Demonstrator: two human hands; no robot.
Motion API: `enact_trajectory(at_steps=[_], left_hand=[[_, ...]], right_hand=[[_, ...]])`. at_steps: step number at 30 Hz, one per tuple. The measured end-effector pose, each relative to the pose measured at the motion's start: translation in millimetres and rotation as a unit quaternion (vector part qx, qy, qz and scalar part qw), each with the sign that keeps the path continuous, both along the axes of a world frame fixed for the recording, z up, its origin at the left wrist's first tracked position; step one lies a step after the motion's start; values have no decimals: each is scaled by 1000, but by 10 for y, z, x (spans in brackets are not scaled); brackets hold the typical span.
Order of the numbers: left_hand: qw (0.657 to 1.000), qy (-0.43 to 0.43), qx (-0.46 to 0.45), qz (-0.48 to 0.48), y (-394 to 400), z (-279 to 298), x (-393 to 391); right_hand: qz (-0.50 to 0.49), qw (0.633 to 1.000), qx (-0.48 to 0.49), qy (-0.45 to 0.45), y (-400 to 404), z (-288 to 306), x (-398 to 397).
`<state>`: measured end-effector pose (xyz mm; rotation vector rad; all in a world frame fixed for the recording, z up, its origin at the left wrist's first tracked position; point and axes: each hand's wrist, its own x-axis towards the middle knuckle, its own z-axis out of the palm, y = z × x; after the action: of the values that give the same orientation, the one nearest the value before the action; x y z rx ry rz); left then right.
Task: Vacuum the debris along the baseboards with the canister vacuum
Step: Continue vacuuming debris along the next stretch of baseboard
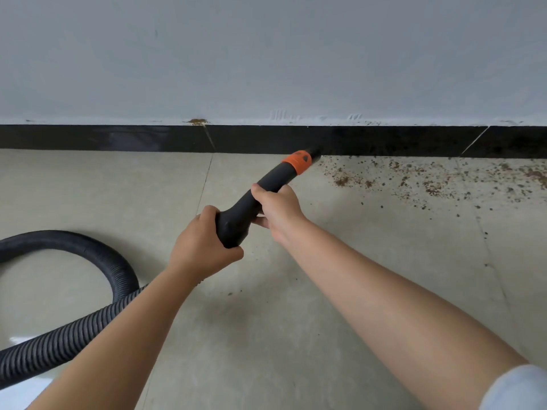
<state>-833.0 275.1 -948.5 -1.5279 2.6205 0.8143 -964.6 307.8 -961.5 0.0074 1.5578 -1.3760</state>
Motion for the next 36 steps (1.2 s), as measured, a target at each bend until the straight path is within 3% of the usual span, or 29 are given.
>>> enact_trajectory(at_steps=[5, 15, 27, 36], left_hand=[[1000, 16, 0, 23, -97, 85, 205], [999, -30, 26, 17, -168, 20, 654], [998, -34, 48, -14, -132, 20, 359], [999, 39, 30, -4, -81, 11, 345]], right_hand=[[24, 1000, 19, 2, -175, 127, 201], [57, 994, 12, -96, -191, 34, 576], [29, 994, 4, -108, -85, 7, 307], [34, 992, -44, -113, -22, 82, 142]])
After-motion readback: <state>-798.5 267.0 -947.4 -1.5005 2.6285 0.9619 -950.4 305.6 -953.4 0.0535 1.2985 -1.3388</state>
